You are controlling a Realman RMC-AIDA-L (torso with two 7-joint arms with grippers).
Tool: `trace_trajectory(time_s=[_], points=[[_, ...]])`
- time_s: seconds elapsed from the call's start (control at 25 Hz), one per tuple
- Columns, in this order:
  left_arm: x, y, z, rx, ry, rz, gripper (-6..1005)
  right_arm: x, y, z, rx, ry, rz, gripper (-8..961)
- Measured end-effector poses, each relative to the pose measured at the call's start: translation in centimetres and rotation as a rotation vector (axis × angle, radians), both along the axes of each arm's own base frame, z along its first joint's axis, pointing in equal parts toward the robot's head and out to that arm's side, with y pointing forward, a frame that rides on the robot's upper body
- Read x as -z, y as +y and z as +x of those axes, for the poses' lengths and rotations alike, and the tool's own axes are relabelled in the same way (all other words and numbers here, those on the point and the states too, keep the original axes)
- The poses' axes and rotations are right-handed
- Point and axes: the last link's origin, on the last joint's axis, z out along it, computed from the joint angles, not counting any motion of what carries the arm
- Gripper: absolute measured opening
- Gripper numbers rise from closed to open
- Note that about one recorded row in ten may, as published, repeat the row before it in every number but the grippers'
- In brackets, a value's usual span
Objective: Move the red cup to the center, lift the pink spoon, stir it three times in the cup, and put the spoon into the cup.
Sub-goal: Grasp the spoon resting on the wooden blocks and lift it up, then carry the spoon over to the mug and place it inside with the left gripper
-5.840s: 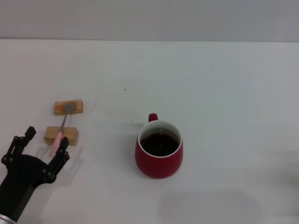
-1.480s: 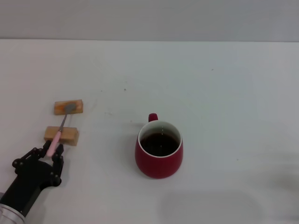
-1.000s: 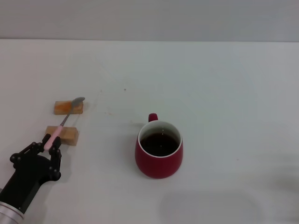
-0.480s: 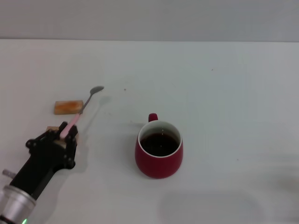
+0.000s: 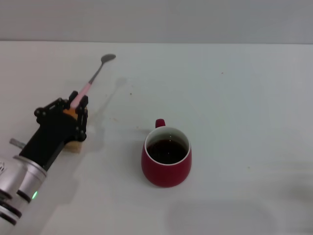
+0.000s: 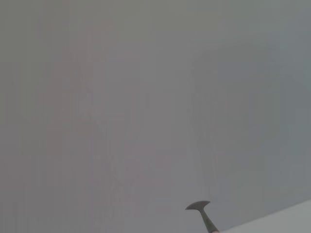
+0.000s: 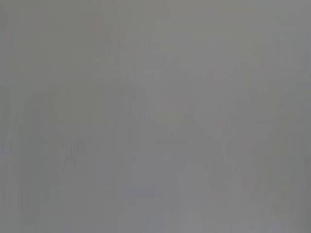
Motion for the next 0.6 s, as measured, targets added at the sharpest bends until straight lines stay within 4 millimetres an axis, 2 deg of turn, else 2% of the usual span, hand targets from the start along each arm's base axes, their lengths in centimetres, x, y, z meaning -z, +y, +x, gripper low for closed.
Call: trace_trajectory(time_s=[0.2,0.44,0.6], points=[[-0.7,1.1,0.5,0.003,0.065,0.086,174,0.1,0.0,0.0,0.001,0.004,0.0,0],[-1.6,1.5,1.1,0.03,0.121,0.187,175,0.2,0.2,-0.2,-0.004,0.01,-0.006,0],[-2.3,1.7,0.8,0.011,0.062,0.195,175,0.3,0.2,-0.2,-0.007,0.01,-0.015,-1]])
